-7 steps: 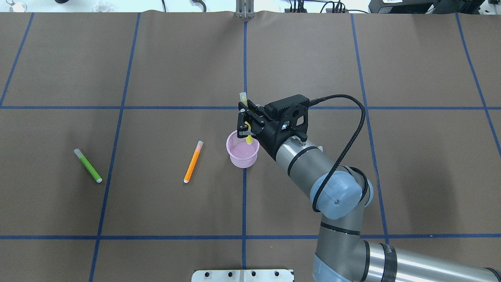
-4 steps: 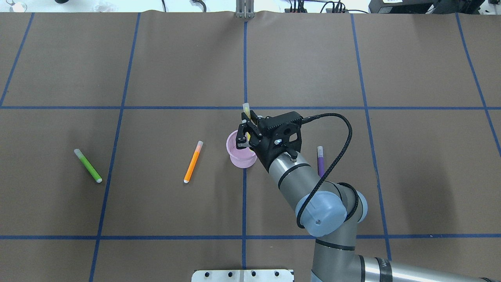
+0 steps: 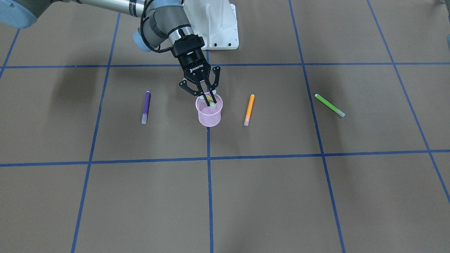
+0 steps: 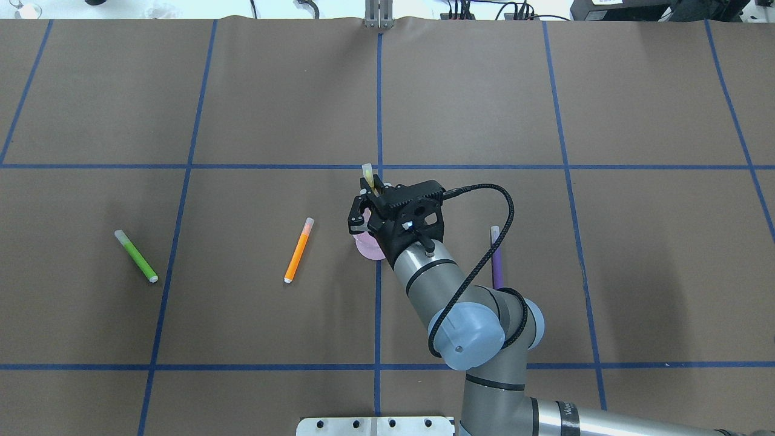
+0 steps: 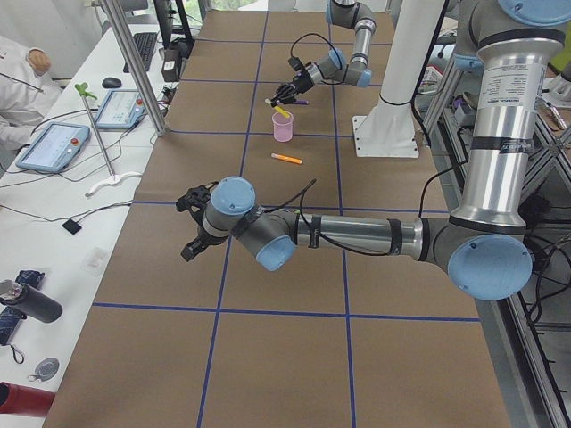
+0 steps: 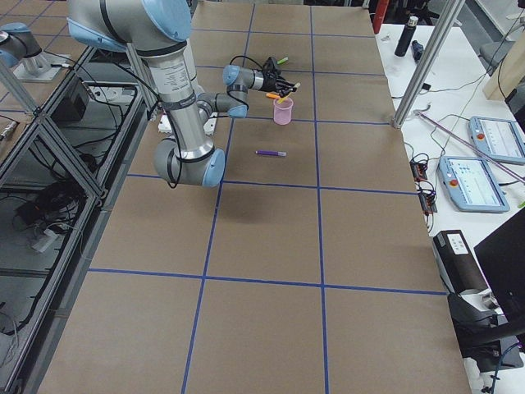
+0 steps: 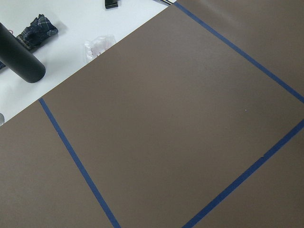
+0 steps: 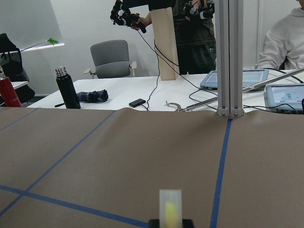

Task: Collect pens into pen holder
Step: 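Lower the yellow marker into the pink cup and open the right gripper, then raise the right gripper away while the left gripper reaches the green marker, then close the left gripper on the green marker and lift it, then carry the green marker with the left gripper over the pink cup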

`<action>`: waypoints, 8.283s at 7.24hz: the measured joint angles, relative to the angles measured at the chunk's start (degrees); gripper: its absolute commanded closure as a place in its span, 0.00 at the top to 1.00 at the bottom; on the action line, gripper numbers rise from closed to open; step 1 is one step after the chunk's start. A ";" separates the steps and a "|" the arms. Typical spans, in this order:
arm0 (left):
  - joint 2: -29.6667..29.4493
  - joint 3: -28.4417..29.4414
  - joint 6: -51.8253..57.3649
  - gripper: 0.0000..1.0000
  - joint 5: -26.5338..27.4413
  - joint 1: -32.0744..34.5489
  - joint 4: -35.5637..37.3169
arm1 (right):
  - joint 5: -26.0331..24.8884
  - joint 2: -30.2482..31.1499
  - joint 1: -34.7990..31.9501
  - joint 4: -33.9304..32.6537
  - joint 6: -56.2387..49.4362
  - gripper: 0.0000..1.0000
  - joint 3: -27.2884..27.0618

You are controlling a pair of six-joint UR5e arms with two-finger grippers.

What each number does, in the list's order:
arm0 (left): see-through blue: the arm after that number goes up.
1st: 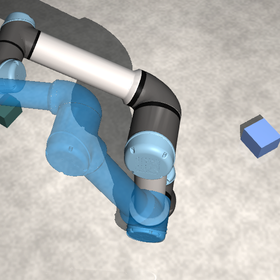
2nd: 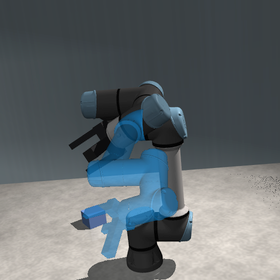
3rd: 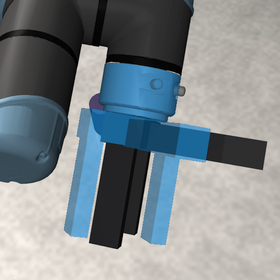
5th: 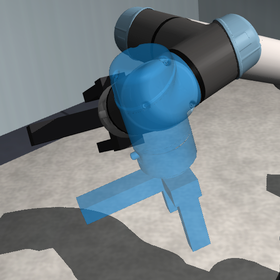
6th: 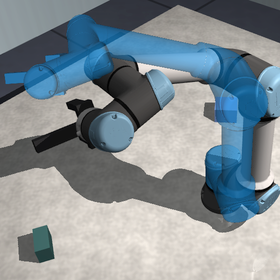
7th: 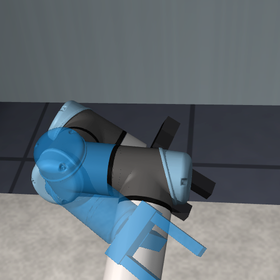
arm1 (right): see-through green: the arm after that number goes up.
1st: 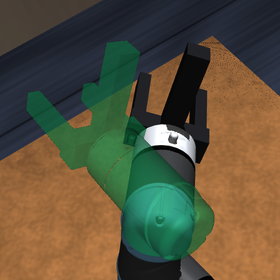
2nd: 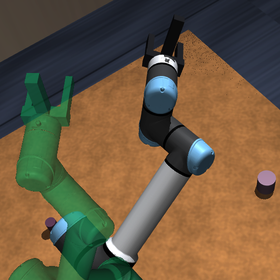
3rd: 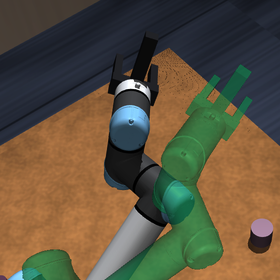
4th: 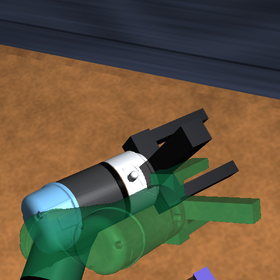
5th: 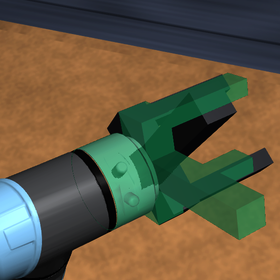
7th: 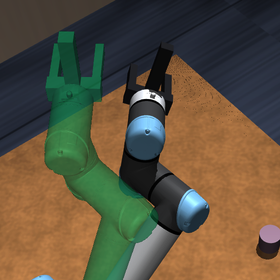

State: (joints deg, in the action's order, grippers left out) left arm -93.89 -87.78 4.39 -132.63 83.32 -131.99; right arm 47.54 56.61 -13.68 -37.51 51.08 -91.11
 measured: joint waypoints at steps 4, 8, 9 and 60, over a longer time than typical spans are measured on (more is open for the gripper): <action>-0.70 0.02 -4.39 1.00 -0.02 -0.62 -0.01 | -0.92 -0.25 -0.40 0.13 0.45 0.99 -1.65; 0.01 -0.40 -27.91 1.00 -0.31 -5.67 -2.21 | 17.92 0.17 -11.68 -14.53 6.38 0.99 -4.91; 1.16 -0.86 -35.66 1.00 -0.23 -6.57 -3.99 | 27.72 0.31 -16.82 -21.43 7.64 1.00 -6.45; -32.21 -9.74 -63.72 0.00 66.82 -59.70 1.37 | 80.65 19.73 -58.73 -56.10 -27.52 1.00 -10.10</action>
State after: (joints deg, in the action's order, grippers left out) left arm -126.10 -97.52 -59.32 -65.81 23.62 -130.62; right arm 128.19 76.34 -72.42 -93.61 23.56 -101.21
